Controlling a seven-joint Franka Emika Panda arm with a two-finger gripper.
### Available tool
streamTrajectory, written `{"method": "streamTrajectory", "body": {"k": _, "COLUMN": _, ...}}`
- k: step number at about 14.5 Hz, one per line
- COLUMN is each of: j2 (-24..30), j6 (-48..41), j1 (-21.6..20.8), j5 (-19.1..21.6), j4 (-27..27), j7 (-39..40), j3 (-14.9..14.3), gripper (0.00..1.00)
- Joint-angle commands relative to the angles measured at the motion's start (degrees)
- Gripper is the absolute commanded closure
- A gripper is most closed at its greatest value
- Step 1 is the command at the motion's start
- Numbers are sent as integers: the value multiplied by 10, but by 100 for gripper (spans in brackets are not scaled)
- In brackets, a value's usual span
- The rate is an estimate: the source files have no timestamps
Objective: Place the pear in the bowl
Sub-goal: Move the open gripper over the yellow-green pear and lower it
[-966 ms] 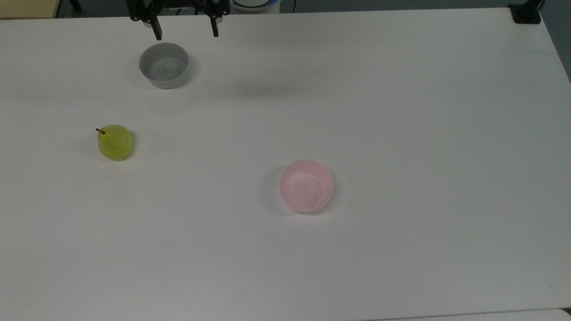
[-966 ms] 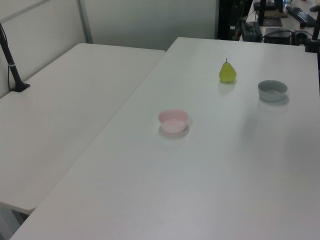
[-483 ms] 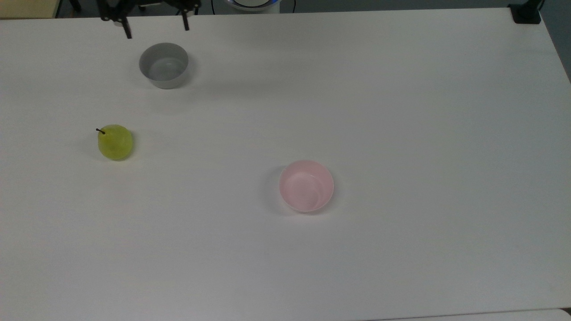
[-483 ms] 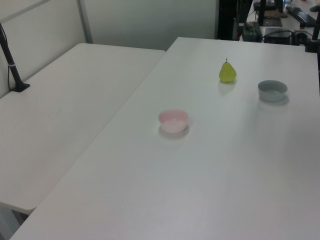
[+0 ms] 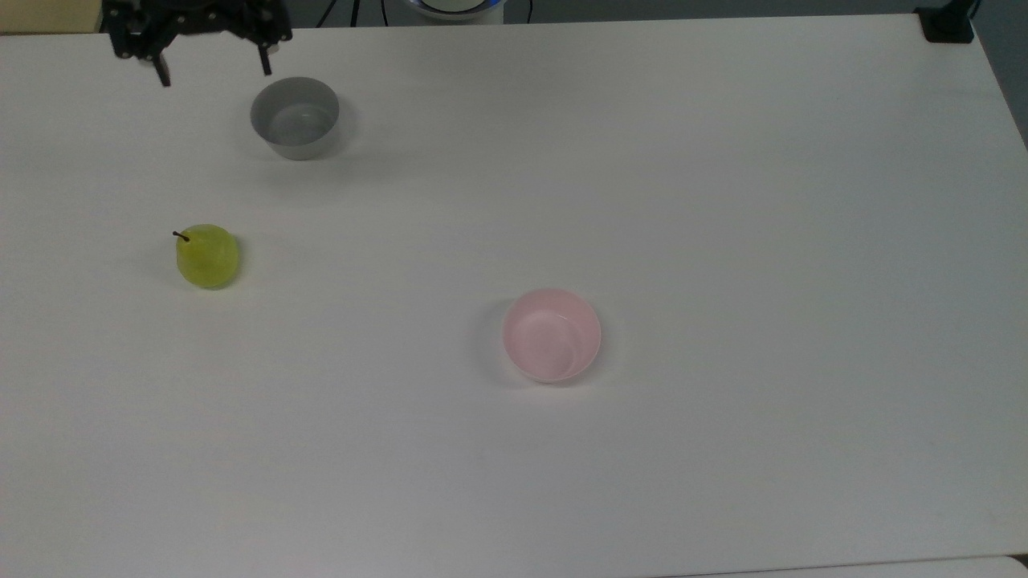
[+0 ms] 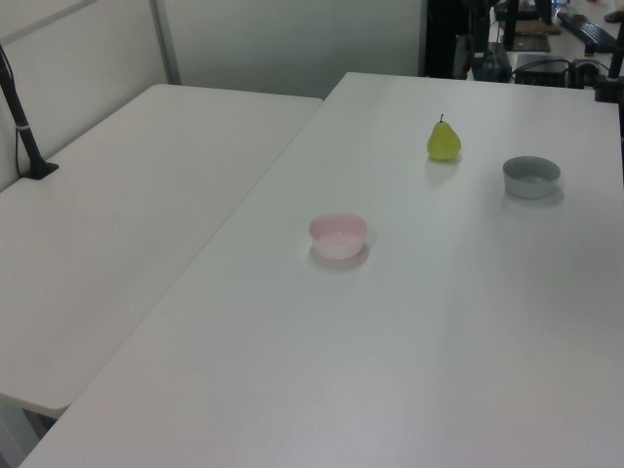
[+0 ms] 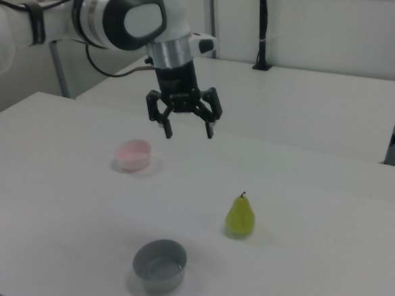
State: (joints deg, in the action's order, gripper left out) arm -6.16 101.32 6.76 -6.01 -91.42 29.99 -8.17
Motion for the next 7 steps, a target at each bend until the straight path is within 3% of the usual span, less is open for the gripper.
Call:
{"method": "streamTrajectory", "body": {"k": 1, "j2": -24, "j6": 69, "j1": 18, "j5": -4, "j4": -17, "j7": 16, "j3": -4, "gripper": 0}}
{"method": "streamTrajectory", "body": {"k": 4, "j2": -41, "j6": 102, "j1": 31, "j5": -2, "j4": -31, "j7": 9, "j3": -4, "gripper": 0}}
{"method": "streamTrajectory", "body": {"k": 7, "j2": -43, "j6": 207, "j1": 43, "j5": 51, "j4": -101, "j7": 5, "j3": -18, "gripper": 0}}
